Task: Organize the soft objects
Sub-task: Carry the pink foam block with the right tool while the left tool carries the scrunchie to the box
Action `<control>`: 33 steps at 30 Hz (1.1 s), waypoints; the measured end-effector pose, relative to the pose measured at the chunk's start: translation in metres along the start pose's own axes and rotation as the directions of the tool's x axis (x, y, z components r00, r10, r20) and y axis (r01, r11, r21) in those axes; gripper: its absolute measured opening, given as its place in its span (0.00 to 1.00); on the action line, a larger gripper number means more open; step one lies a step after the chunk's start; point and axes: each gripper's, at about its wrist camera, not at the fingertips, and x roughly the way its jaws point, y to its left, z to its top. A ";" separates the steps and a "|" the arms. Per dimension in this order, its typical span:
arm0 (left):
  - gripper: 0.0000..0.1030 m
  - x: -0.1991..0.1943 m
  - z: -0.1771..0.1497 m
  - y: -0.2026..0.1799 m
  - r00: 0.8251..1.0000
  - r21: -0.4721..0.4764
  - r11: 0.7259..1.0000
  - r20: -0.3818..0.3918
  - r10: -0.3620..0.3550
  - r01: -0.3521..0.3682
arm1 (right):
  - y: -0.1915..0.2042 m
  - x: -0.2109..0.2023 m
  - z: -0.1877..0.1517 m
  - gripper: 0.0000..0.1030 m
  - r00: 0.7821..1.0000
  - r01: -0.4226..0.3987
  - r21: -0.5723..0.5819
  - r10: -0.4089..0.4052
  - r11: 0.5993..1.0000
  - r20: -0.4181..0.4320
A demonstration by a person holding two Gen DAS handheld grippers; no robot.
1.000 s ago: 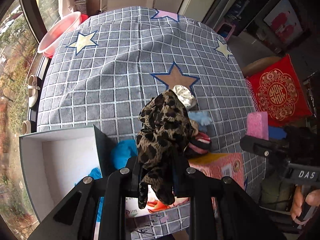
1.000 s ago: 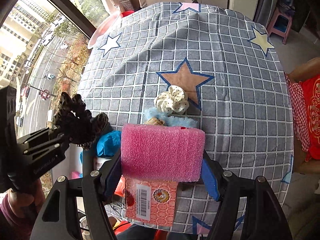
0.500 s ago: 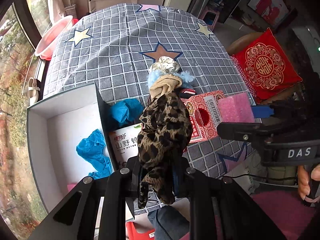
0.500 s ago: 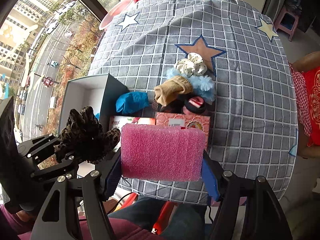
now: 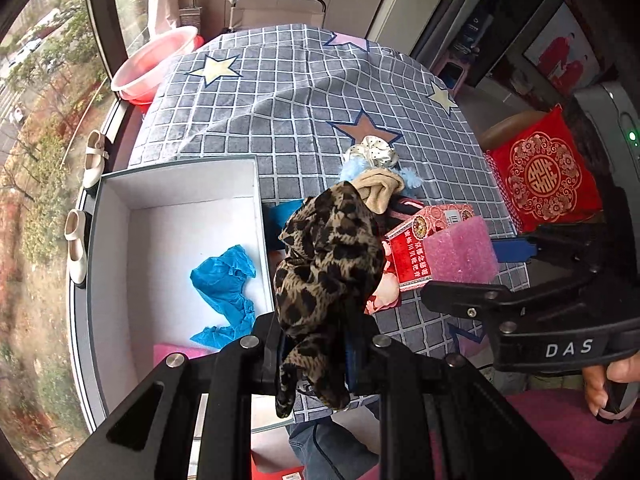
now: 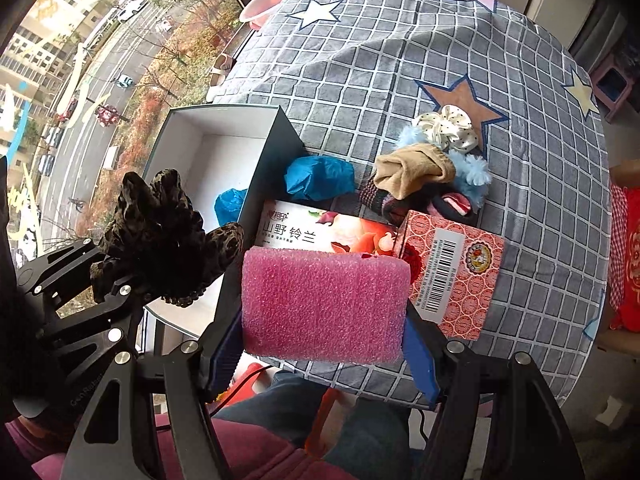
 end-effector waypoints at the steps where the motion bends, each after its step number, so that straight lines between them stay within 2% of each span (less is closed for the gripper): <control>1: 0.22 -0.001 -0.001 0.004 1.000 -0.009 1.000 0.003 0.003 -0.003 | 0.003 0.001 0.001 0.69 1.000 0.001 -0.007 -0.001 1.000 -0.001; 33: 0.22 -0.024 -0.040 0.092 0.993 -0.223 0.971 0.055 0.102 -0.087 | 0.091 0.020 0.024 0.69 1.000 -0.001 -0.204 -0.006 0.979 -0.030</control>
